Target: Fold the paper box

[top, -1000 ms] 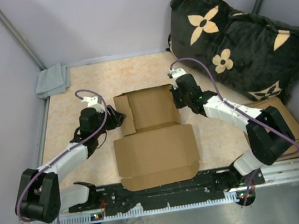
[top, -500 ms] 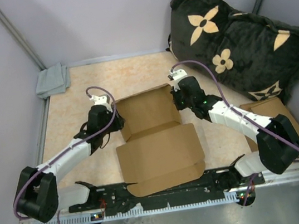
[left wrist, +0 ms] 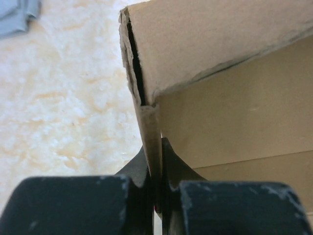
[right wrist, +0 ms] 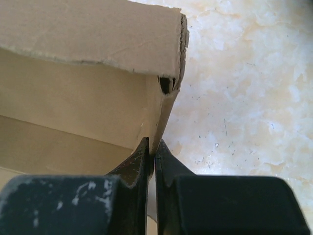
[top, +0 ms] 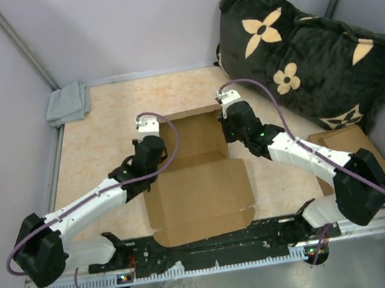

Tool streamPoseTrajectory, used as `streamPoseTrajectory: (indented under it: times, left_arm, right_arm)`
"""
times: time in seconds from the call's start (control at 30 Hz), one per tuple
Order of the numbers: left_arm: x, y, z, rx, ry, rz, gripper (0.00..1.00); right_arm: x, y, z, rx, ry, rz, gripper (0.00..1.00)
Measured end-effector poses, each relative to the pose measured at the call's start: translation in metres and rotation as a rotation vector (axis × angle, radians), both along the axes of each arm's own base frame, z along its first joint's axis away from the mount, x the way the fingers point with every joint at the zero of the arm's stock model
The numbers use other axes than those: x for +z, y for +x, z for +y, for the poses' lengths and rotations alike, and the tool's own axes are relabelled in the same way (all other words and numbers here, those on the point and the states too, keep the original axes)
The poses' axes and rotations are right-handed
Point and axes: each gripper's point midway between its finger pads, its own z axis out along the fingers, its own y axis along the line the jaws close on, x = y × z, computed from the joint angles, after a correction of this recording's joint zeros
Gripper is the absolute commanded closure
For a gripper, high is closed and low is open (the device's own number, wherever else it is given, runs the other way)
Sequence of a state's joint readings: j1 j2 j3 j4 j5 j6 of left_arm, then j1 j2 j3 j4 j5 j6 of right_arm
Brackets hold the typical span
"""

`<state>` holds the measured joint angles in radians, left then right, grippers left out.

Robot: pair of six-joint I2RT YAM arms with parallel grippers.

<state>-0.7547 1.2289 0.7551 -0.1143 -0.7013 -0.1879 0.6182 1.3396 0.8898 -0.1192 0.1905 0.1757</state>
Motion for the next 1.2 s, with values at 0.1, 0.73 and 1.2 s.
streamPoseTrajectory:
  times: [0.1, 0.73, 1.2]
  left_arm:
    - [0.010, -0.002, -0.004, 0.021, 0.043, -0.081, 1.00]
    - [-0.008, -0.019, 0.011, 0.023, -0.091, -0.270, 0.99]
    - [-0.011, -0.021, 0.008, -0.013, -0.091, -0.264, 1.00]
  right_arm:
    - [0.000, 0.001, -0.002, -0.022, 0.007, 0.001, 0.89]
    - [-0.017, -0.012, 0.012, 0.049, 0.053, 0.053, 0.63]
    - [-0.055, -0.004, 0.016, -0.029, 0.057, 0.046, 1.00]
